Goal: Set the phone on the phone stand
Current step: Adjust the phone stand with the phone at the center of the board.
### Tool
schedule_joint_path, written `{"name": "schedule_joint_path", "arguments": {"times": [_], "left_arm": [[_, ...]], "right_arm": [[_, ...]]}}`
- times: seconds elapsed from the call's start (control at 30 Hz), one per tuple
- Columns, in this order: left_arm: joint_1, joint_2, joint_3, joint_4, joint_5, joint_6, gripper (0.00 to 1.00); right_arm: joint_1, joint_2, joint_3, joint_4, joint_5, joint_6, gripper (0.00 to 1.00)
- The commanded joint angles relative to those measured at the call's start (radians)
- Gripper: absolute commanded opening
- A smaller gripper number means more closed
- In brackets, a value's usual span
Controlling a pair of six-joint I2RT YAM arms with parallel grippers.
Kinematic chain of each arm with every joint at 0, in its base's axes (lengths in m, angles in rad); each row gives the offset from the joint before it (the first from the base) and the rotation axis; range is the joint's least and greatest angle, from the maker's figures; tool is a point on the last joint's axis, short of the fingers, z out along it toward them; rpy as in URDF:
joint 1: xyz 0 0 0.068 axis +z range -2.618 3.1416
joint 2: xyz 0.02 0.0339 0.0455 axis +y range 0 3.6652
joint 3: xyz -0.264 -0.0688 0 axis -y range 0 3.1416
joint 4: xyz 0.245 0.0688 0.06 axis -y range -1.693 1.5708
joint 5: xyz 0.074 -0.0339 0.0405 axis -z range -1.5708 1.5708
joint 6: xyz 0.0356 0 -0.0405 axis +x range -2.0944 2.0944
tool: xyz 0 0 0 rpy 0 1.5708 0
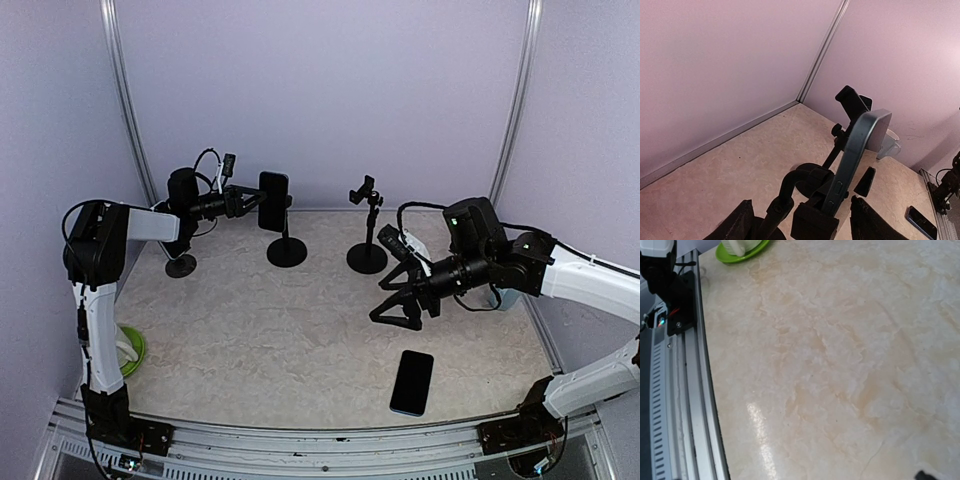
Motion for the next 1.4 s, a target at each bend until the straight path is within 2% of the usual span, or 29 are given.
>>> {"name": "schedule_joint_path", "arguments": {"times": [0.0, 0.27, 0.63, 0.97, 1.3, 1.37], "left_arm": [[-0.005, -0.011, -0.002, -0.007, 0.007, 0.016, 0.6], [-0.018, -0.047, -0.07, 0.072, -0.057, -0.01, 0.47], [-0.086, -0.089, -0.165, 0.135, -0.229, -0.045, 0.36], [-0.095, -0.124, -0.234, 0.21, -0.332, -0.086, 0.3], [-0.124, -0.159, -0.312, 0.252, -0.45, -0.081, 0.29], [-0.126, -0.159, -0.313, 0.253, -0.456, -0.082, 0.32]], "right_arm": [[-0.008, 0.001, 0.004, 0.006, -0.016, 0.003, 1.0], [-0.008, 0.004, 0.007, 0.005, -0.016, 0.0, 1.0], [-0.008, 0.01, 0.016, 0.0, -0.018, -0.005, 1.0], [-0.008, 0.002, 0.008, 0.001, -0.017, -0.005, 1.0], [-0.008, 0.0, -0.003, 0.01, -0.021, -0.002, 1.0], [-0.008, -0.004, -0.006, 0.01, -0.021, -0.002, 1.0]]}}
